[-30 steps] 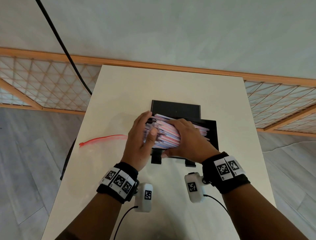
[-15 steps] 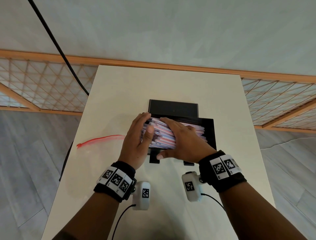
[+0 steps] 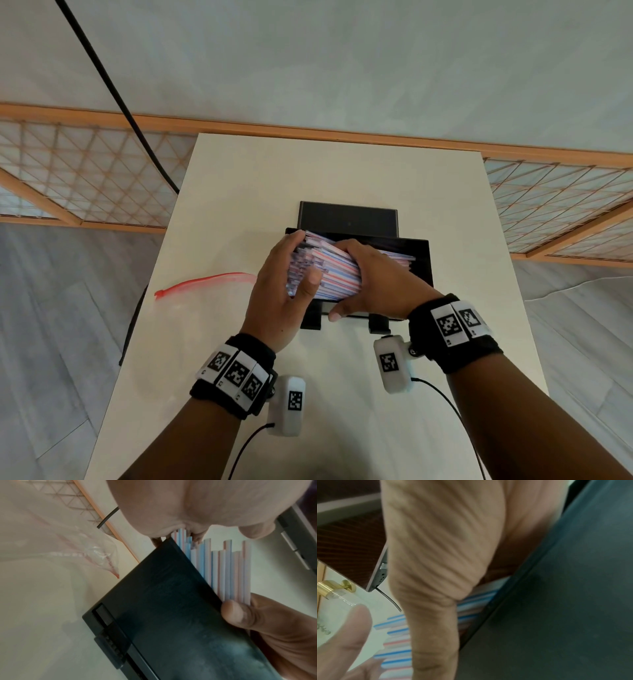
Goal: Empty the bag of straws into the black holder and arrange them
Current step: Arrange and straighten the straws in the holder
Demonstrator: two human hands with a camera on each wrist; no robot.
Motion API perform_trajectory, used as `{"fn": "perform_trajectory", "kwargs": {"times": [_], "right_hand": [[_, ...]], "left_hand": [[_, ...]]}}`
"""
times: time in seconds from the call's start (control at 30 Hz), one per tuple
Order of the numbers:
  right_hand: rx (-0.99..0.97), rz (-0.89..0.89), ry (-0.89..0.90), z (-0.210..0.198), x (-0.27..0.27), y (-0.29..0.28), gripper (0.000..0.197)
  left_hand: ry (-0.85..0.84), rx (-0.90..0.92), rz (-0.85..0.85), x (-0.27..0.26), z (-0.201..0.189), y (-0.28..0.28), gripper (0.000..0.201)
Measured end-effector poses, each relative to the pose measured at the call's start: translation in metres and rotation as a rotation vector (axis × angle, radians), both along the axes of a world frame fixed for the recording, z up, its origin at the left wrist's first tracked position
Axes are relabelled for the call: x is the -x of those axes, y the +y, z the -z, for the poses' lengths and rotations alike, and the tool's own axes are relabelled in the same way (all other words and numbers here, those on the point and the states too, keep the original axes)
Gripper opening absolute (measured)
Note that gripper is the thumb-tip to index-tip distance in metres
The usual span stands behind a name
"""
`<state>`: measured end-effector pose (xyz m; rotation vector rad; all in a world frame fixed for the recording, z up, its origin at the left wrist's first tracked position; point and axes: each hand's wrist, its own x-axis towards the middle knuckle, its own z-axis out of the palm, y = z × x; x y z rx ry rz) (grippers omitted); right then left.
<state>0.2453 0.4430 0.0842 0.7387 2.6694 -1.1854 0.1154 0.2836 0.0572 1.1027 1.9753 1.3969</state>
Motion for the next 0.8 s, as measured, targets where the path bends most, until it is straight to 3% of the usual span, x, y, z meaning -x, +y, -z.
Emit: {"fn": "perform_trajectory", "kwargs": {"times": [0.53,0.8], "right_hand": [[-0.008,-0.088,-0.054,-0.007,0.020,-0.002,0.108],[-0.033,-0.110,-0.091,-0.012,0.024,0.000,0.100]], "left_hand": [[-0.087,-0.006,0.049,0.005,-0.002,0.000,0.103],[-0.118,-0.042,0.061,0.007,-0.001,-0.002,0.103]]}}
